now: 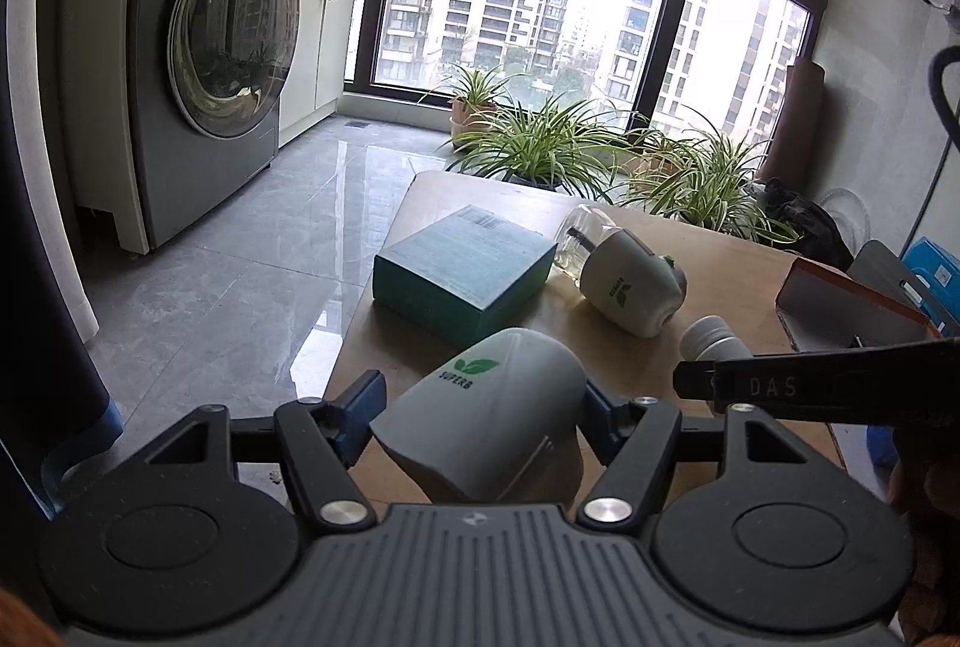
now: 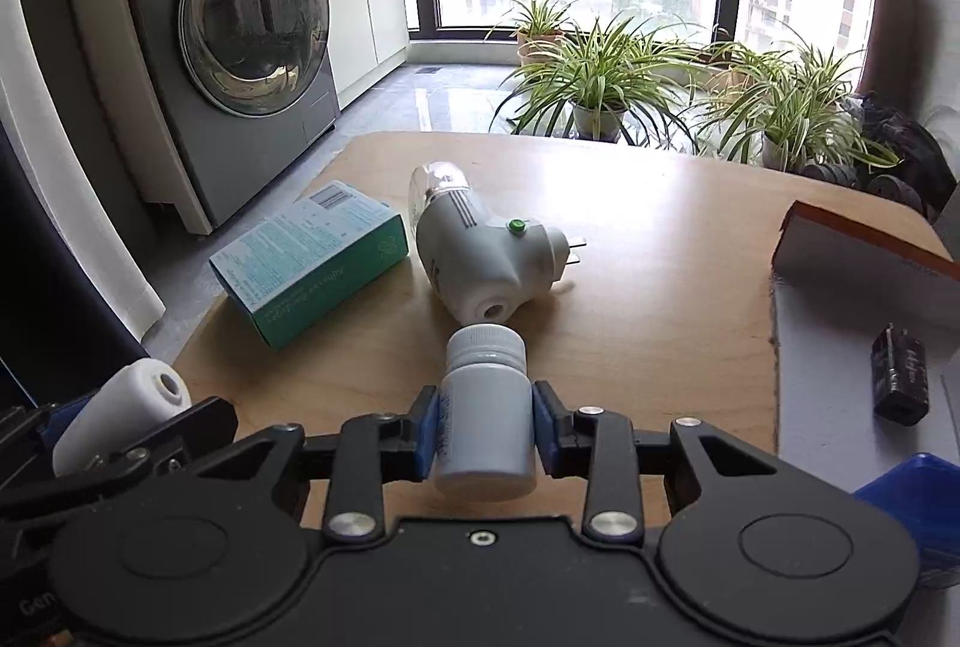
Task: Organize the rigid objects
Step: 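Grasp the large white leaf-logo plug with left tool while right tool grasps the white pill bottle, then carry the white plug with left tool while right tool carries the pill bottle over the tray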
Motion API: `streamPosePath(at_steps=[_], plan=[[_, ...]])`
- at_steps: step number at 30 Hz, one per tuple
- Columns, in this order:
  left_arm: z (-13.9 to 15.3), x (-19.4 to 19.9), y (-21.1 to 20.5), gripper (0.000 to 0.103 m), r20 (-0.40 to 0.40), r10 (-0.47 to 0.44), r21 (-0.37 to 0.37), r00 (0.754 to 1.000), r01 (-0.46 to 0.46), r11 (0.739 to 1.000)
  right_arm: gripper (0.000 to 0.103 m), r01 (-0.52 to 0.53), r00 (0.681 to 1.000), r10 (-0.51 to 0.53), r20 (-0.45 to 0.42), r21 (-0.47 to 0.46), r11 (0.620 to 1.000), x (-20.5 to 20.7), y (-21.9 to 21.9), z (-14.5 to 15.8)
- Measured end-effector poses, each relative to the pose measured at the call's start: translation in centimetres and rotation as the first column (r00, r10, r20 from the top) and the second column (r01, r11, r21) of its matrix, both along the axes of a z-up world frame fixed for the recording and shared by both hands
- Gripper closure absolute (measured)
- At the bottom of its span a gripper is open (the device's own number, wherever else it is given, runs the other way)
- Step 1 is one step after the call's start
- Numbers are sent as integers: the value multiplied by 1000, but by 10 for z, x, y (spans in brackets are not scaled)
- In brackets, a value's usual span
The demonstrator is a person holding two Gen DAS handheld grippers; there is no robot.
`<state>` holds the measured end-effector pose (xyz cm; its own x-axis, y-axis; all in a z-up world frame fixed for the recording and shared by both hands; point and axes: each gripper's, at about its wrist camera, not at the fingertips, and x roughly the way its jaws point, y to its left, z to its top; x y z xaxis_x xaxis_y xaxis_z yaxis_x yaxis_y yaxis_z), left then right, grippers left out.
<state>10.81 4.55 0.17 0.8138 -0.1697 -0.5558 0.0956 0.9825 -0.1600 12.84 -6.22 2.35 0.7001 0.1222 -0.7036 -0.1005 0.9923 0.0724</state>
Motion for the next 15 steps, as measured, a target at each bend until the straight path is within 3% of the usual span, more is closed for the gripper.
streamPosePath(at_steps=[8, 15], plan=[[27, -15, -23, 35, 34, -59, -32, 998, 60, 998, 63, 83, 993, -84, 82, 9, 996, -53, -57, 42], [52, -26, -71, 35, 65, -168, -42, 984, 171, 984, 63, 205, 969, -200, 147, -18, 979, -95, -124, 65]])
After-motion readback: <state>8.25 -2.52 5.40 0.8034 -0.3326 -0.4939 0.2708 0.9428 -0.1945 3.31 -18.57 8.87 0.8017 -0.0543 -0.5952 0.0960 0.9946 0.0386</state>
